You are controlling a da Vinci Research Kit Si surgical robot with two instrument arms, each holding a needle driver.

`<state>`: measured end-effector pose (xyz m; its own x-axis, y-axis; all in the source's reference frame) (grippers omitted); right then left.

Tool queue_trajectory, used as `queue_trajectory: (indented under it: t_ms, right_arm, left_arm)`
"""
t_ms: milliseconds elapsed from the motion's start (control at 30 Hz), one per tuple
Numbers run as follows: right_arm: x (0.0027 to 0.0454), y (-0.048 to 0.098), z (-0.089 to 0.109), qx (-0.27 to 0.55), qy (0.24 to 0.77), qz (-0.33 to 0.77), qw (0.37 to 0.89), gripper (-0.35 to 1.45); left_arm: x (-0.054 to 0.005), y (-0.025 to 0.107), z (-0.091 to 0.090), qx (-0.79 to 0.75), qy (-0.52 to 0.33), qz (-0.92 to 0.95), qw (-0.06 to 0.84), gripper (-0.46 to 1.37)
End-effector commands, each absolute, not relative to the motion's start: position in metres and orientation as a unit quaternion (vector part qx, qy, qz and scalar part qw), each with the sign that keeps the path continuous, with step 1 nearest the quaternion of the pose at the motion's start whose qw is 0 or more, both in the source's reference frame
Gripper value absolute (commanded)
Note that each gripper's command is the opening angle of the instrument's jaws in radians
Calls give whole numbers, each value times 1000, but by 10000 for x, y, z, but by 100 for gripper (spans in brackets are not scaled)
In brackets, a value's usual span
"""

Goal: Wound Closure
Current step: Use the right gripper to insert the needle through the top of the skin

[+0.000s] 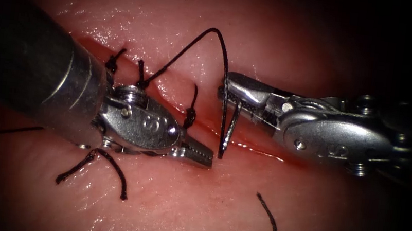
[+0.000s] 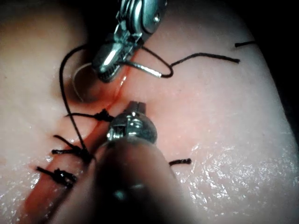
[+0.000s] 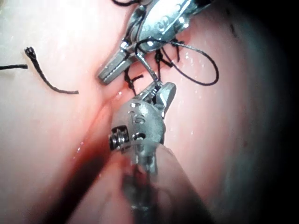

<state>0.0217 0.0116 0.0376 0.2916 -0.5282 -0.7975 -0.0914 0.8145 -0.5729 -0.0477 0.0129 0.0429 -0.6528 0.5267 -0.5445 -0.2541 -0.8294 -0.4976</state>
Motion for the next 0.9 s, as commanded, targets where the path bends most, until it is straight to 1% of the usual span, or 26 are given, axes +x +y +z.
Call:
queue_trajectory:
  t_ms: [33,533,733,900]
  right_arm:
    - [218,113,378,-262,579,-137,760,-35]
    - [221,101,395,-212,589,-85,776,-35]
    - [220,109,393,-207,589,-69,778,-35]
    - [218,135,371,-203,601,-32,772,-35]
  left_arm:
    - [-477,130,432,-357,-194,887,219,-35]
    - [-481,129,442,-356,-187,888,222,-35]
    - [-476,122,444,-357,-188,887,224,-35]
    - [-471,113,452,-352,-189,889,223,-35]
